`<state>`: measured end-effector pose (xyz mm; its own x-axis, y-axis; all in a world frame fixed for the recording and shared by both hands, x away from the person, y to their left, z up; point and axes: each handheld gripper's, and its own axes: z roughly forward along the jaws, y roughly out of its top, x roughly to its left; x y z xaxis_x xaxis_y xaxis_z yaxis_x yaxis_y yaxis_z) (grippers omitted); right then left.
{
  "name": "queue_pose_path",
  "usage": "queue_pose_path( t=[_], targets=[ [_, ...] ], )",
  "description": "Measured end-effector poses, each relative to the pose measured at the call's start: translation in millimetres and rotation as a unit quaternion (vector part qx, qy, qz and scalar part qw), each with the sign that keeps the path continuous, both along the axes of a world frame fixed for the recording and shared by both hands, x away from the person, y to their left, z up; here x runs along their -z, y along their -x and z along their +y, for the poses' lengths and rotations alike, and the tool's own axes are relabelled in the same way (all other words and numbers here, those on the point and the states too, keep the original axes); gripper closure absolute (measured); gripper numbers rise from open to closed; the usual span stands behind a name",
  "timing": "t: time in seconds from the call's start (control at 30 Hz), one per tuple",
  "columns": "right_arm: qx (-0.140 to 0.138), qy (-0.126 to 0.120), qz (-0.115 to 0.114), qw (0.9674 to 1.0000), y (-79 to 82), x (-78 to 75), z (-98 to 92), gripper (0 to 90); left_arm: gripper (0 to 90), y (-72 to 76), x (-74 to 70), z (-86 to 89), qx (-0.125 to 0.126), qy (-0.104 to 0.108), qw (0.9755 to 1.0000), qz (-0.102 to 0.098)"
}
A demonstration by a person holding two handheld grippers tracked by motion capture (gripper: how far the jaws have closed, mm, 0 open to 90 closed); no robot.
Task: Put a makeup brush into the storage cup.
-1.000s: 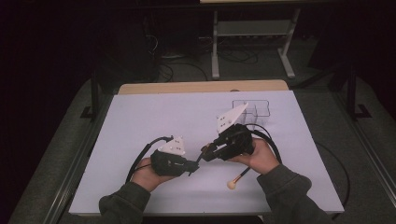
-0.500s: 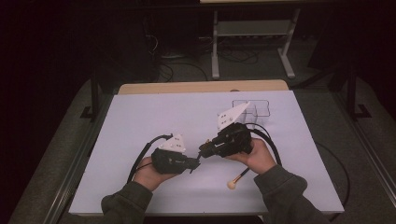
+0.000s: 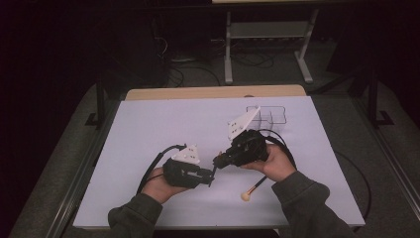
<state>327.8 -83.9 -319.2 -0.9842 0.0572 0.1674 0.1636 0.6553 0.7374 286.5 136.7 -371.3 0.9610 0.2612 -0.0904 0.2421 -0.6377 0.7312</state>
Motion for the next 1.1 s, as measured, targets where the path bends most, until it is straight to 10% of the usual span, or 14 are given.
queue_pose_path(
  t=[1.1],
  targets=[
    [0.039, 0.060, 0.007, 0.9974, -24.5, -6.8, -24.1, 82.9, 59.5, 13.6, 10.3, 49.2, -0.054, -0.005, 0.9984, -0.016]
  ],
)
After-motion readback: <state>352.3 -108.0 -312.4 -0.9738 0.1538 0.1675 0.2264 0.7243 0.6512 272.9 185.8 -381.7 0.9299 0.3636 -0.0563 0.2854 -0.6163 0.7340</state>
